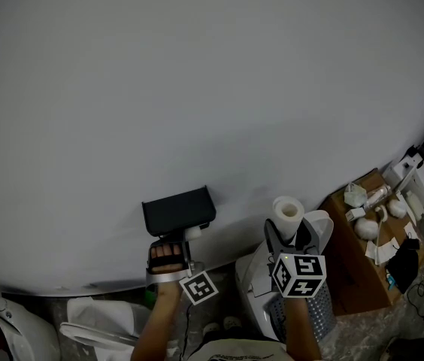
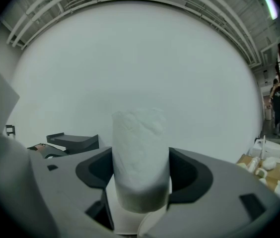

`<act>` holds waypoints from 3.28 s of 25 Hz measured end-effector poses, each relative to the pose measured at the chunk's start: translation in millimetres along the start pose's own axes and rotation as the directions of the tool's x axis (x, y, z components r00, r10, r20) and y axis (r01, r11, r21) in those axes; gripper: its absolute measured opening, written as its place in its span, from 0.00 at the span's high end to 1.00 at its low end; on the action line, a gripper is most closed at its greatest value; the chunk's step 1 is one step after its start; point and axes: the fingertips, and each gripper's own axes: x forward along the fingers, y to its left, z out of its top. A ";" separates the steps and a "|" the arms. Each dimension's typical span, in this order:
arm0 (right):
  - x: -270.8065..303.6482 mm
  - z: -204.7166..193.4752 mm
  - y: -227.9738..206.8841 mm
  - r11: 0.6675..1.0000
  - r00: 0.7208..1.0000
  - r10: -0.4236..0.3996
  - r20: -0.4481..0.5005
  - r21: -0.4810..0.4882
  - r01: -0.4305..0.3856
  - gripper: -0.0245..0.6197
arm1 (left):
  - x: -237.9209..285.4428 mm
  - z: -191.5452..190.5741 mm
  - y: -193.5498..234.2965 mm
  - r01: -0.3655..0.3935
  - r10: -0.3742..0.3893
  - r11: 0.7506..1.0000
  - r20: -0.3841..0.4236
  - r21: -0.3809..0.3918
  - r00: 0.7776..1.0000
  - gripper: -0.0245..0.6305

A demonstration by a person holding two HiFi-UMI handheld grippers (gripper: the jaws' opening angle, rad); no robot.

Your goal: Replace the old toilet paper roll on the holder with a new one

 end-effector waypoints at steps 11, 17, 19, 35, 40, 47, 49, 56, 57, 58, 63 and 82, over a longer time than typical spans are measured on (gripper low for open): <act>-3.8 -1.0 -32.9 0.999 0.999 -0.043 -0.004 0.013 0.043 0.48 | 7.2 59.3 8.0 -0.019 0.017 1.000 0.098 0.015 0.995 0.67; -10.4 -2.3 -61.5 0.996 0.996 -0.091 -0.007 0.017 0.091 0.48 | 11.2 98.1 8.2 -0.015 0.011 1.000 0.158 0.026 0.987 0.67; -12.7 -2.3 -70.9 0.994 0.994 -0.107 -0.008 0.018 0.108 0.48 | 12.2 111.6 7.4 -0.005 0.001 1.000 0.180 0.025 0.984 0.67; -14.1 -5.0 -97.9 0.989 0.989 -0.148 -0.013 0.021 0.148 0.48 | -27.4 179.3 42.2 0.196 0.002 0.913 0.484 -0.358 0.875 0.67; -5.8 0.2 -78.0 0.994 0.994 -0.105 -0.006 0.013 0.105 0.48 | -49.8 159.5 77.5 0.365 0.063 0.738 0.596 -0.568 0.801 0.67; 7.8 2.5 -42.2 1.000 1.000 -0.031 -0.002 0.005 0.031 0.48 | -70.4 96.8 124.8 0.487 0.247 0.412 0.609 -0.770 0.754 0.67; 11.5 2.5 -31.3 1.000 1.000 -0.009 -0.002 0.003 0.009 0.48 | -72.1 70.0 136.6 0.477 0.299 0.326 0.568 -0.816 0.767 0.67; 22.2 -0.3 11.8 0.998 0.998 0.070 -0.004 0.000 -0.070 0.48 | -72.9 -29.5 147.9 0.367 0.380 0.141 0.392 -0.920 0.837 0.67; 23.9 -1.1 17.9 0.997 0.997 0.081 -0.005 -0.001 -0.081 0.48 | -72.8 -43.0 147.5 0.352 0.386 0.115 0.368 -0.929 0.846 0.67; 25.5 -1.6 23.6 0.996 0.996 0.091 -0.005 -0.003 -0.091 0.48 | -72.9 -55.5 146.8 0.337 0.390 0.090 0.345 -0.937 0.854 0.67; 30.0 -5.6 46.0 0.991 0.991 0.132 -0.018 -0.018 -0.133 0.48 | -77.4 -101.1 139.0 0.281 0.398 0.005 0.259 -0.960 0.880 0.67; 62.1 -17.8 77.1 0.745 0.983 0.129 -0.134 -0.641 -0.185 0.48 | -83.4 -147.2 129.1 0.226 0.384 -0.027 0.199 -0.974 0.902 0.67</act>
